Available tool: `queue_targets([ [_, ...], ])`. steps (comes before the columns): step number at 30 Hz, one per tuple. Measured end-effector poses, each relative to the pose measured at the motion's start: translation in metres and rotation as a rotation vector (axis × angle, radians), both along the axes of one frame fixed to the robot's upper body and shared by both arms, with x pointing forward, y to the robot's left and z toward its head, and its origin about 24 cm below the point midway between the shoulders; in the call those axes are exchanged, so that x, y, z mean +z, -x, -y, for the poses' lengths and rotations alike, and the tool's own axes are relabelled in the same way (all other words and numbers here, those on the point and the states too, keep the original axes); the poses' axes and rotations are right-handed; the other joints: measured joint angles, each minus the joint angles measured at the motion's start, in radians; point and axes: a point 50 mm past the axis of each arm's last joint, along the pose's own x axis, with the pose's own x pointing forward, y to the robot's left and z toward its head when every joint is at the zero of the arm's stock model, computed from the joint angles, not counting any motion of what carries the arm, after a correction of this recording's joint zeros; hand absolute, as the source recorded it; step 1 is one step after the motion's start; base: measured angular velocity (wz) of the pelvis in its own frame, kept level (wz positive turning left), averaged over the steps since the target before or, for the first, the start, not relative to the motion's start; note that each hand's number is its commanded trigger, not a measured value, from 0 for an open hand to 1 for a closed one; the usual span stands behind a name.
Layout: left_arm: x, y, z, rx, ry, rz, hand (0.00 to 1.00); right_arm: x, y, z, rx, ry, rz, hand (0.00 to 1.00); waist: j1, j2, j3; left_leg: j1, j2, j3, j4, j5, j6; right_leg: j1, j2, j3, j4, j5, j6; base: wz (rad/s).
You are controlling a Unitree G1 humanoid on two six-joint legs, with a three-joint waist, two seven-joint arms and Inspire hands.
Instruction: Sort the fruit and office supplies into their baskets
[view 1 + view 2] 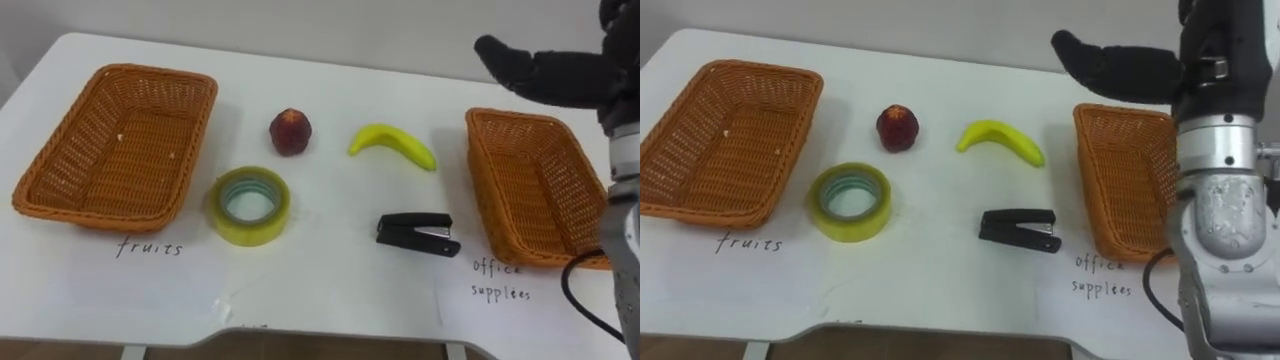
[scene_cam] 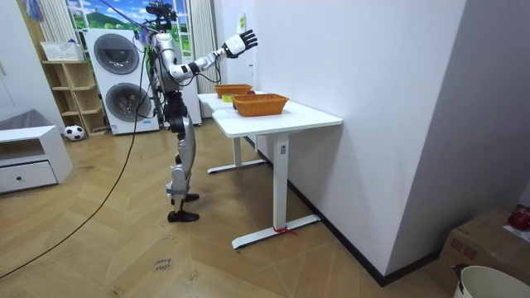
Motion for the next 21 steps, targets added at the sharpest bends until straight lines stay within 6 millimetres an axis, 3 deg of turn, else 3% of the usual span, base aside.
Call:
queue_targets([
  [6, 0.000, 0.000, 0.000, 0.001, -0.001, -0.006, 0.00, -0.010, -0.004, -0.003, 0.031, 0.061, -0.069, 0.00, 0.011, 0.000, 0.0004, 0.000, 0.000, -0.001, 0.002, 0.000, 0.000, 0.000, 0.000, -0.003, 0.000, 0.000, 0.000, 0.00],
  [21, 0.004, -0.010, -0.005, 0.009, -0.008, 0.035, 0.00, -0.040, -0.007, -0.025, 0.226, 0.246, -0.281, 0.00, 0.017, -0.022, -0.0080, -0.006, -0.001, -0.001, 0.004, 0.000, -0.001, -0.001, 0.000, -0.002, 0.000, 0.000, 0.000, 0.00],
])
